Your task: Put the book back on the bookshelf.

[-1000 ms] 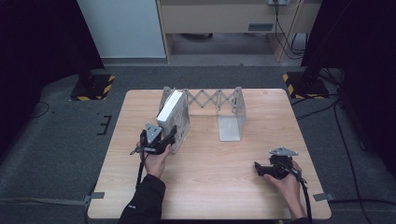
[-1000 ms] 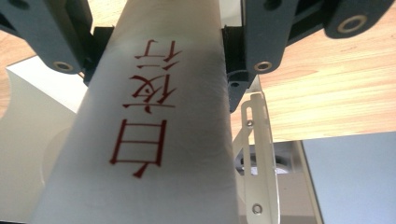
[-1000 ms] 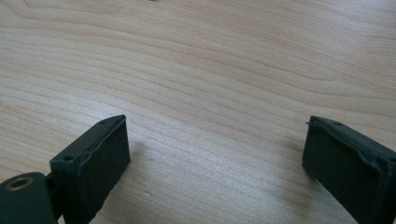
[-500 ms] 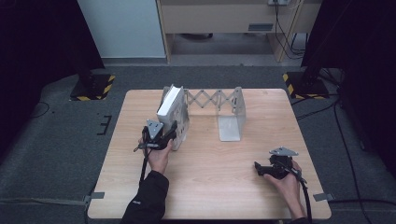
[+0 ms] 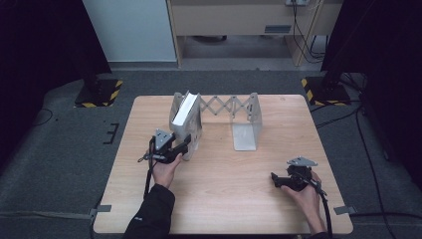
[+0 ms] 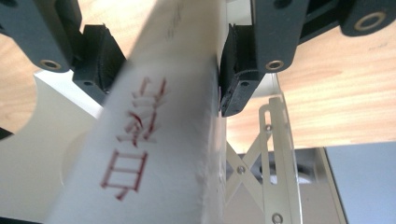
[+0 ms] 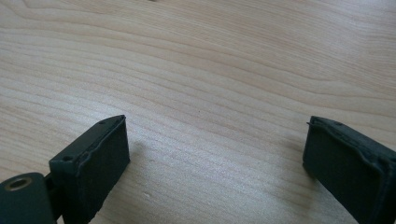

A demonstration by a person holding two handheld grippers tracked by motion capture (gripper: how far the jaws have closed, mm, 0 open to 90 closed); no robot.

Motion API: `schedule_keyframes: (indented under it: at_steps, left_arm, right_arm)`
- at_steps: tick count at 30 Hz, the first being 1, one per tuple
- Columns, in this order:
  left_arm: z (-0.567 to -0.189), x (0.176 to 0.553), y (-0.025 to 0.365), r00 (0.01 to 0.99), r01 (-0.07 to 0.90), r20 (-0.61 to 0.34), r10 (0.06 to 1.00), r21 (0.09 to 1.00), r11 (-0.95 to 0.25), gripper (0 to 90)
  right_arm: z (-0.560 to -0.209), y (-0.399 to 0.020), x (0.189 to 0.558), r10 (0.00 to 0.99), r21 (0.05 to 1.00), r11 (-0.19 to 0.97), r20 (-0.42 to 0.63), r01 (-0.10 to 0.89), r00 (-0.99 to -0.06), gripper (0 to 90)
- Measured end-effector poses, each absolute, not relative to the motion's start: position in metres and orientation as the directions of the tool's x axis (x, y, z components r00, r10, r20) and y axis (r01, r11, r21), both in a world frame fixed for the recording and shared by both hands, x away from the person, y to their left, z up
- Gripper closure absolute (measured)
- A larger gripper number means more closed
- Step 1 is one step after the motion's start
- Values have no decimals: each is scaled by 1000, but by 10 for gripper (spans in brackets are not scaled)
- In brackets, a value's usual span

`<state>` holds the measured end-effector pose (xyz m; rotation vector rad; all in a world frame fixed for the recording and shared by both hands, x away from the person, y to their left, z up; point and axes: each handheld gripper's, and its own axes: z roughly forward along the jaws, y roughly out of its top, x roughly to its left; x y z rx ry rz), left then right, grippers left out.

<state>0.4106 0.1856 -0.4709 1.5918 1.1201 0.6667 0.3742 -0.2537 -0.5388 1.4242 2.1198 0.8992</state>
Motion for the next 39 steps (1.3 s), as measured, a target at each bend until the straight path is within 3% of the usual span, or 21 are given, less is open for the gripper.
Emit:
schedule_keyframes:
  at_steps: [39]
  left_arm:
    - [-479,412,173,475,366,-157,866,930,-33,448]
  right_arm:
    - [-539,-254,374,925,717,262,3,646,-380,74]
